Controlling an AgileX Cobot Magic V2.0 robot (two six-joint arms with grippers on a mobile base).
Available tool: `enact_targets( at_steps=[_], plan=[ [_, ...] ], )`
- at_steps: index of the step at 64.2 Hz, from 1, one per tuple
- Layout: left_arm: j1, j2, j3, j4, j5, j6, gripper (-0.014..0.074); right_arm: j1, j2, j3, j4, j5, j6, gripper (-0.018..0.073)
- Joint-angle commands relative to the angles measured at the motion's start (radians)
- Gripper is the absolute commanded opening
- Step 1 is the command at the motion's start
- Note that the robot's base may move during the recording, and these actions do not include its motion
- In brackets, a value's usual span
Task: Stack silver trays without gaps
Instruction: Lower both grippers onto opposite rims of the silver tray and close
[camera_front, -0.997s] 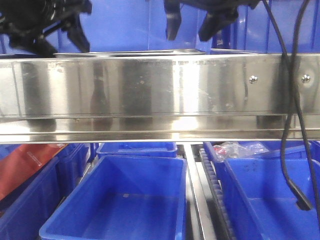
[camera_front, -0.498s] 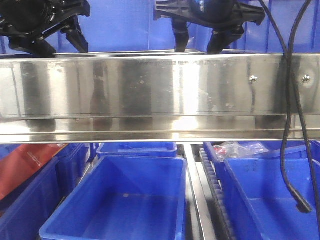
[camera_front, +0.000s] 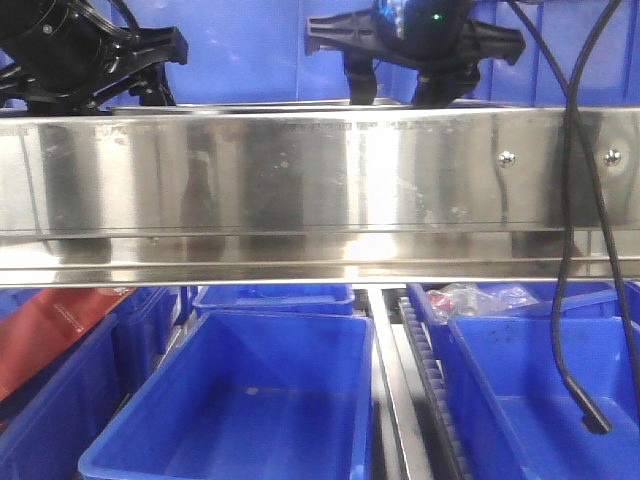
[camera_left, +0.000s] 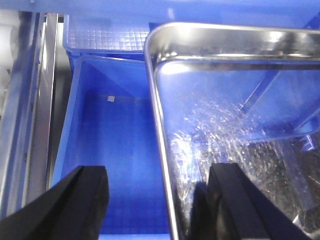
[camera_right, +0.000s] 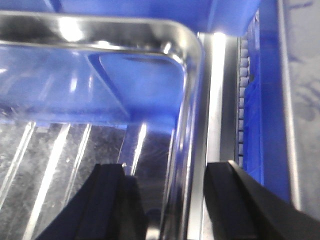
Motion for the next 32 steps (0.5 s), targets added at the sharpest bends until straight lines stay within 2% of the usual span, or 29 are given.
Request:
enact_targets(
  at_steps=[1,8,14,27,30,32],
  plan=[
    [0.003,0.003,-0.003,0.0,-0.005,-0.008,0.0338,-0.003,-0.001,-0.009,-0.004,-0.028,0.0,0.0263],
    [0.003,0.002,-0.003,0.0,-0.005,-0.008,0.0337,-0.003,-0.001,-0.009,-0.004,-0.029,0.0,0.0257],
    [0.003,0.002,-0.003,0.0,-0.005,-0.008,0.0307,-0.003,-0.001,-0.009,-0.004,-0.02,0.003,0.0197],
    [0.003,0.002,-0.003,-0.004,-0.005,-0.008,0.0016,-0.003,0.0,-0.009,-0.002,-0.013,0.003,0.0032],
    [0.003,0.002,-0.003,-0.004,-0.003,-0.008,-0.0028,-0.003,0.0,-0.009,-0.002,-0.012,0.003,0.0013],
    [0.003,0.002,-0.003,-0.004,-0.001,-0.008,-0.0025,-0.005,0.0,-0.009,-0.002,-0.012,0.003,0.0002]
  ],
)
